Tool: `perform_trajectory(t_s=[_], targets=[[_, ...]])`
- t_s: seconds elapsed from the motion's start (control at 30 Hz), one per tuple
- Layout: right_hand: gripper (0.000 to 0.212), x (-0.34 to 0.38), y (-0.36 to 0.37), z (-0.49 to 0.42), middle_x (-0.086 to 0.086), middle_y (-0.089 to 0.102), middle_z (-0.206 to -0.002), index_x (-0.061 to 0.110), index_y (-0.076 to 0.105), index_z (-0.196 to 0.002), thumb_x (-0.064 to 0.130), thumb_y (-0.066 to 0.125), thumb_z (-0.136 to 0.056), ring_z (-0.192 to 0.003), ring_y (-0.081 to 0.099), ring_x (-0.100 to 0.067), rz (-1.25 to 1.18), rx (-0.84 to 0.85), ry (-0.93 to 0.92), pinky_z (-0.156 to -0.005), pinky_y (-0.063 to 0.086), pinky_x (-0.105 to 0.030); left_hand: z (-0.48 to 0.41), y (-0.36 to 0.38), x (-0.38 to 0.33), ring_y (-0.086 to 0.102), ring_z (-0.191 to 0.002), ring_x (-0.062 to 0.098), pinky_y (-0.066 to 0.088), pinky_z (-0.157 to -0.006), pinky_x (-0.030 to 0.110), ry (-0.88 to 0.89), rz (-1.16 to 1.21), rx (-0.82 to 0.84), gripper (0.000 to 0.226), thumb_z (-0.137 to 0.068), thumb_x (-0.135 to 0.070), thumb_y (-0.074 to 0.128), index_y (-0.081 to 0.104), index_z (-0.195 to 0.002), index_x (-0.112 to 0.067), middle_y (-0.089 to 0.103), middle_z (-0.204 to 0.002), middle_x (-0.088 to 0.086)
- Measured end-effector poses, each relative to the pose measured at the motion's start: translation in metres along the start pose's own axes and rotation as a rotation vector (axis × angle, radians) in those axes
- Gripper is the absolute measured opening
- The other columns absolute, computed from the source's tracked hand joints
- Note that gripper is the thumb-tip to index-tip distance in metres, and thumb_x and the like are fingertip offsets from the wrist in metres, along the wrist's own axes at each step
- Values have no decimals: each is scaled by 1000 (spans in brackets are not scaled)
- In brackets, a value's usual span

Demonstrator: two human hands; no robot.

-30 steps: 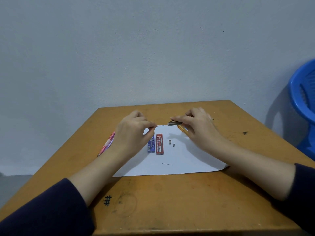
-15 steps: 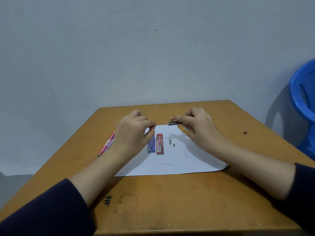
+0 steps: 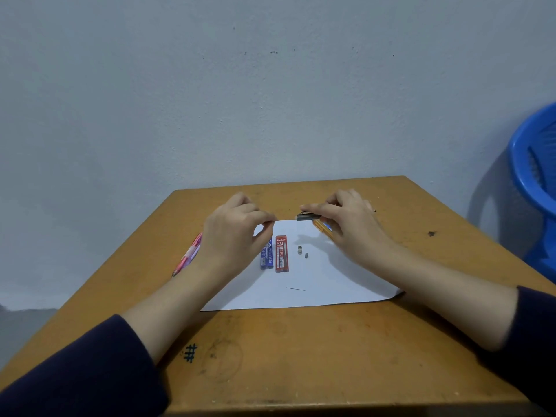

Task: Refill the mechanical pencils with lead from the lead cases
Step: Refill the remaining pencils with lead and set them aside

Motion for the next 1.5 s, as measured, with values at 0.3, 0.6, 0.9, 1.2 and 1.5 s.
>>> perform_trajectory(t_s=[0.3,0.6,0.9,1.2,1.5], targets=[[42,-1,-1,-1,-1,53,-92,31,65,-119,3,56,-90,-94,45,-20,-27,-19,-10,-77,27,-34,1,1,1,58,-72,18,37,-49,24,-19,7,9,4,-77,-14,77,77,-81,-13,70,-68,-2],[44,0,-1,-1,2,56,-93,28,62,-124,2,54,-90,-98,47,-20,-17,-9,-9,-79,24,-33,1,1,1,58,-72,18,39,-48,24,0,-10,1,2,-78,-15,76,76,-80,-14,70,-69,-3],[34,-1,-4,-1,1,56,-94,25,67,-114,4,58,-89,-100,48,-21,-25,-22,12,-80,24,-33,2,3,7,57,-77,15,42,-48,26,-91,76,15,11,-81,-21,66,76,-82,-18,69,-71,-8],[31,0,-8,-1,-2,58,-92,22,70,-105,1,63,-84,-97,51,-22,-60,-71,6,-81,28,-36,1,2,5,56,-76,15,37,-49,25,-102,65,15,4,-79,-14,76,76,-82,-16,70,-70,-6],[31,-2,-8,-2,0,58,-96,24,68,-109,4,61,-86,-99,50,-18,-71,-50,27,-84,29,-35,1,4,7,57,-76,15,45,-47,30,-126,111,6,5,-79,-13,75,77,-83,-15,69,-71,-5]])
Point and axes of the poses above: each hand's wrist, its own z-axis away from the middle knuckle, its own y-axis out of the palm, x = y × z, the point moved 5 cm from there along -z, towards the middle knuckle
